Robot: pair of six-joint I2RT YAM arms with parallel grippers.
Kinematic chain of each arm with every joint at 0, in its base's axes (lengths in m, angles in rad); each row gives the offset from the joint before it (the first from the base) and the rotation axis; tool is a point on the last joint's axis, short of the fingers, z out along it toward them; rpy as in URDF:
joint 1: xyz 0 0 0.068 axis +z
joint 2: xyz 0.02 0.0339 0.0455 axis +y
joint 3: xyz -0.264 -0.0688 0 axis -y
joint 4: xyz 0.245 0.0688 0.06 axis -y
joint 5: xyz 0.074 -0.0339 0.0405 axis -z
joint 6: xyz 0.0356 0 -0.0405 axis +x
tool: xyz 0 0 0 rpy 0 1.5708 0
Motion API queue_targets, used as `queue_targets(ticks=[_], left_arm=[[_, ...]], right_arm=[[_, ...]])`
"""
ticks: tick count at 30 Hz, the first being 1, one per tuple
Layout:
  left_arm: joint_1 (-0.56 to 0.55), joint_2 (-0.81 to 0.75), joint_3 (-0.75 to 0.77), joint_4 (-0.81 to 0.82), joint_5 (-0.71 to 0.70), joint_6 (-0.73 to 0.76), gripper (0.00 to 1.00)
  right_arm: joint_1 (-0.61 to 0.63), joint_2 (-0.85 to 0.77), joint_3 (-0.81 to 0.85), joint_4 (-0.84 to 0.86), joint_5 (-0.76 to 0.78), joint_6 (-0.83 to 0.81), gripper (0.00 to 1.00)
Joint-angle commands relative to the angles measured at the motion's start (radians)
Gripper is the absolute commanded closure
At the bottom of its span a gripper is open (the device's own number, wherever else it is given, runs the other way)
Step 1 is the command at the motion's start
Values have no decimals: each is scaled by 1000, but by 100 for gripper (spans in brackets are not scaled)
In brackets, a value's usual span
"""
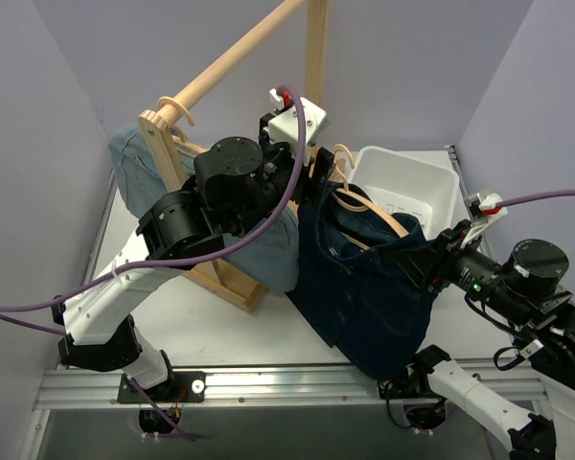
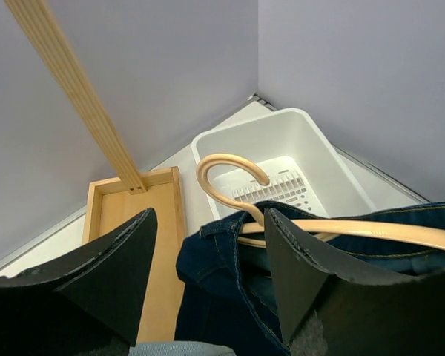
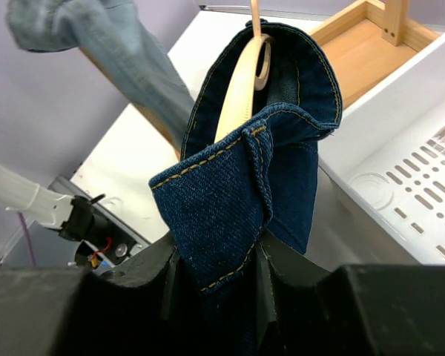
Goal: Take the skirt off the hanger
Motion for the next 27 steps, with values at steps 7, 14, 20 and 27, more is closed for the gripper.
queue_targets(ticks=[7, 14, 20, 27], left_arm=[[-3, 6, 59, -20, 29, -13, 34], [-1, -8, 55, -40, 81, -77, 35], [-1, -27, 21, -39, 92, -89, 35], [0, -7, 6, 0, 110, -126, 29]], right_arm=[[-6, -42, 32, 152, -128, 49, 100], [-4, -58, 51, 181, -133, 73, 100], [-6, -57, 121, 157, -131, 75, 100], [-4, -69, 161, 155, -188, 93, 100]])
